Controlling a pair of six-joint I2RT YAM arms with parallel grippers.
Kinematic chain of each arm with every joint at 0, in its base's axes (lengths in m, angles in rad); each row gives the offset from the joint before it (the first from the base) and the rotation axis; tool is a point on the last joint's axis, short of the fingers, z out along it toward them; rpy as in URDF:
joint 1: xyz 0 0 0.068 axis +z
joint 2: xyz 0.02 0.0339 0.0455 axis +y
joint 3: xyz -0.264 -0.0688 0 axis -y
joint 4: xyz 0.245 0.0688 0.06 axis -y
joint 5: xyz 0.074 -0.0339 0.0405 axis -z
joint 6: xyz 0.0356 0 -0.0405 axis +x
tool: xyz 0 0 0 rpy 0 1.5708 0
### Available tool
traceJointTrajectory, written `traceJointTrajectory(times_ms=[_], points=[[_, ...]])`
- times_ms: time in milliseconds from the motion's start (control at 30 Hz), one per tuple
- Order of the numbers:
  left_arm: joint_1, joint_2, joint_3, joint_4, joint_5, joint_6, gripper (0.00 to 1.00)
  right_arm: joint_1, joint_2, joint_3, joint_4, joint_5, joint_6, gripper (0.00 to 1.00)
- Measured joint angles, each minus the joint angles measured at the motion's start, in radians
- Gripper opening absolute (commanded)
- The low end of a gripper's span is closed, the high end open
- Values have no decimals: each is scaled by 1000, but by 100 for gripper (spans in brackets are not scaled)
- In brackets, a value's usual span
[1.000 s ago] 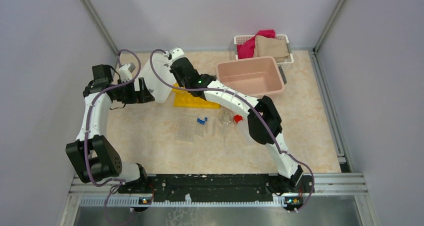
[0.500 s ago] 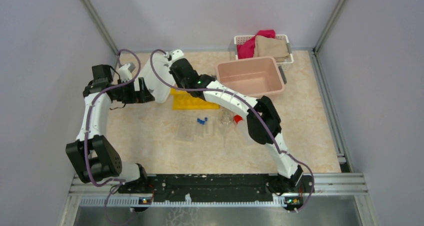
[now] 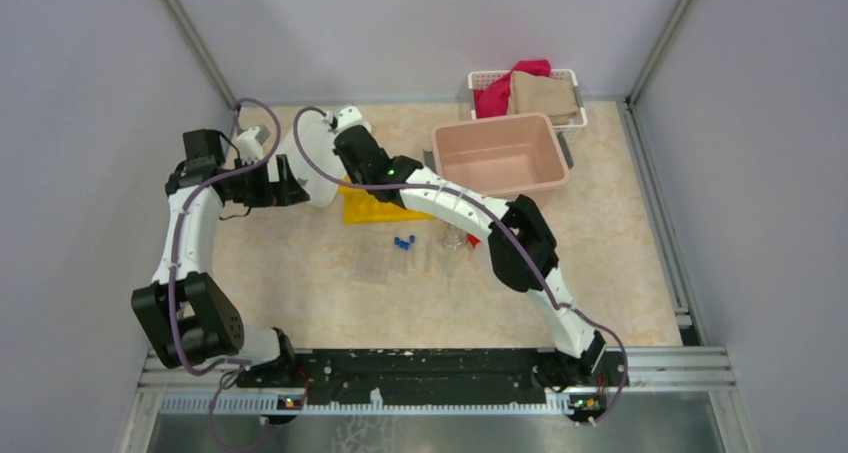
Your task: Organize the chemistry lab equipment
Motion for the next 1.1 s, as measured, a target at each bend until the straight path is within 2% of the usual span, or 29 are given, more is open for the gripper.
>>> traceJointTrajectory(times_ms=[100, 467, 600, 633, 767, 833, 900, 967, 1100], points=[[0, 0, 0, 0, 1, -1, 99, 0, 0, -13, 10, 3, 17, 30], [3, -3, 0, 1, 4, -3, 99, 0, 0, -100, 36, 12, 71, 45], [4, -6, 0, 1, 8, -4, 99, 0, -1, -100, 27, 12, 79, 58], [4, -6, 0, 2, 10, -5, 99, 0, -1, -92, 17, 11, 82, 67], [4, -7, 7, -1, 23, -12, 99, -4, -2, -6, -65, -1, 89, 91], [5, -7, 17, -2, 28, -14, 99, -7, -14, 45, -109, -7, 100, 96], [5, -7, 31, -5, 35, -15, 99, -10, -53, 64, -150, -8, 113, 94], [5, -9, 47, -10, 42, -15, 99, -10, -119, 53, -192, -8, 138, 84], [5, -17, 72, -30, 50, -15, 99, -11, -310, -87, -231, -6, 204, 36]])
